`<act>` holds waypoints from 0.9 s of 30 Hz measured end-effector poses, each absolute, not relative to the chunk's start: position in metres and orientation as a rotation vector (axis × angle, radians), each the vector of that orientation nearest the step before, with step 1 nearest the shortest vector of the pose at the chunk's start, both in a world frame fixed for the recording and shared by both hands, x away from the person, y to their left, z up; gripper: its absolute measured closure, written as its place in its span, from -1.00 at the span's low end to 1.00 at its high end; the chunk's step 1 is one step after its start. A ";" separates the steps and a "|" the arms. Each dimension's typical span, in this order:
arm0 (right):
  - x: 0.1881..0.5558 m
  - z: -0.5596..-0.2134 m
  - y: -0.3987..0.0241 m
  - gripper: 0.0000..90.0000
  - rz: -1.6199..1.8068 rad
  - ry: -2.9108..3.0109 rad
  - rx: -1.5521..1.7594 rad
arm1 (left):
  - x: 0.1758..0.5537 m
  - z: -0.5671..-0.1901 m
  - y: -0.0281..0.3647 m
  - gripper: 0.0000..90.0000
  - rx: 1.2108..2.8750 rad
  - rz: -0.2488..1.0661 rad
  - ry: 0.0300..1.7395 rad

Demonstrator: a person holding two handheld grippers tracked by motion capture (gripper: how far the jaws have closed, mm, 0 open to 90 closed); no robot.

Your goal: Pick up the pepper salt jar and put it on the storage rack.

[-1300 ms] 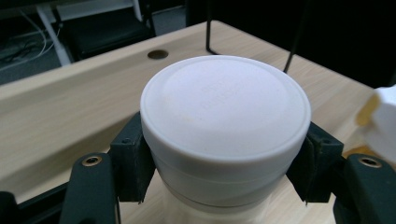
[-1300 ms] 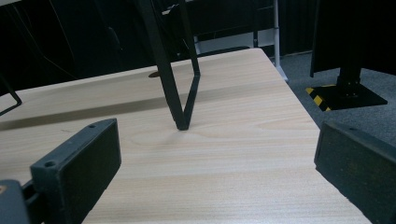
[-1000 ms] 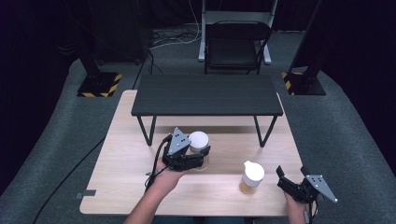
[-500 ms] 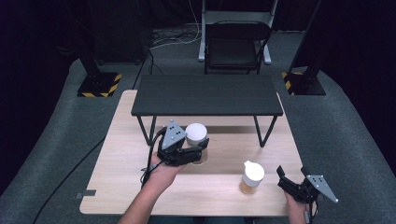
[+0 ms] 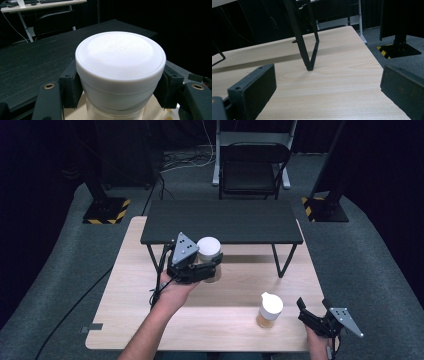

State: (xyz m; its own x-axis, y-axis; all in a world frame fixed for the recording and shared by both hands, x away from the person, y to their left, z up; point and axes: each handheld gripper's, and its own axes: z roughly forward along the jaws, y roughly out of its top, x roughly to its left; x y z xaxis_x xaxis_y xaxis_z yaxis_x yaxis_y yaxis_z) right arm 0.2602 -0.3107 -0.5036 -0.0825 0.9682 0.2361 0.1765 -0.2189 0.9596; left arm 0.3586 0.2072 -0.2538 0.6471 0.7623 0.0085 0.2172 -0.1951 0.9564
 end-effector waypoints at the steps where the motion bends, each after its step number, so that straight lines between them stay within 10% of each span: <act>1: 0.260 -0.504 -0.312 -1.00 1.381 1.303 1.447 | 0.359 -0.252 0.206 -0.25 1.736 0.608 0.799; 27: 0.257 -0.507 -0.317 -1.00 1.414 1.316 1.412 | 0.389 -0.241 0.197 -0.25 1.557 0.766 0.885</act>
